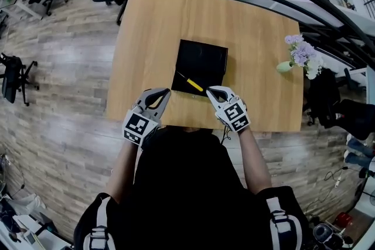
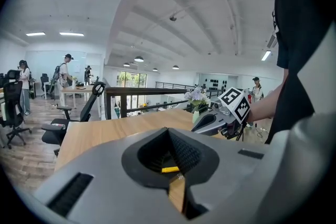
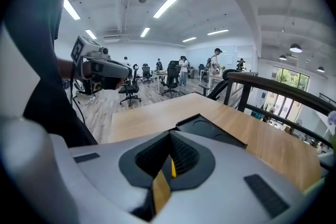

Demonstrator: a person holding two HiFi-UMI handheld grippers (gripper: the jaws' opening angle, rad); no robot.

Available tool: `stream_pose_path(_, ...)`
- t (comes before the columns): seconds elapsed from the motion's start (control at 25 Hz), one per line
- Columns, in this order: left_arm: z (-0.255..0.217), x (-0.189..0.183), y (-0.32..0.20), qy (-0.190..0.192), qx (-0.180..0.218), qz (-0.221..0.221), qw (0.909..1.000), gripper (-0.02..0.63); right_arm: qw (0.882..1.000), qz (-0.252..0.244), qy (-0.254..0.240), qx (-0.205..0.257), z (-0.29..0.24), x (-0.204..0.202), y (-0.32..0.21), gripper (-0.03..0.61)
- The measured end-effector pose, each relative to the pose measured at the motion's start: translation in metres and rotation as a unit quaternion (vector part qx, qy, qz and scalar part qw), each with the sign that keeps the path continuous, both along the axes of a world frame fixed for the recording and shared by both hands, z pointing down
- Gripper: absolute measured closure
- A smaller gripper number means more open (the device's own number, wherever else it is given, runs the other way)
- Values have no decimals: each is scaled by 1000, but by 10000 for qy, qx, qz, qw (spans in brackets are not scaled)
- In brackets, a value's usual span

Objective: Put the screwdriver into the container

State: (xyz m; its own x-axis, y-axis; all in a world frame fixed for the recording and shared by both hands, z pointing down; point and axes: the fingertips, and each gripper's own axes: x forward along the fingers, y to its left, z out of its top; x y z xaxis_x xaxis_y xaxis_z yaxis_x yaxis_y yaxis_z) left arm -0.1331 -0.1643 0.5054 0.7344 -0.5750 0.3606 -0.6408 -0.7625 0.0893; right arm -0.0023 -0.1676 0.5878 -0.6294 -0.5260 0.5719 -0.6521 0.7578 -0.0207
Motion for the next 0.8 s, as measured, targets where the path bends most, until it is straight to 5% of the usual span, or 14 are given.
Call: stream_pose_path(0.8, -11, 54, 36, -34, 50, -154, 9999, 591, 9986, -123, -394, 322, -44, 38, 41, 554)
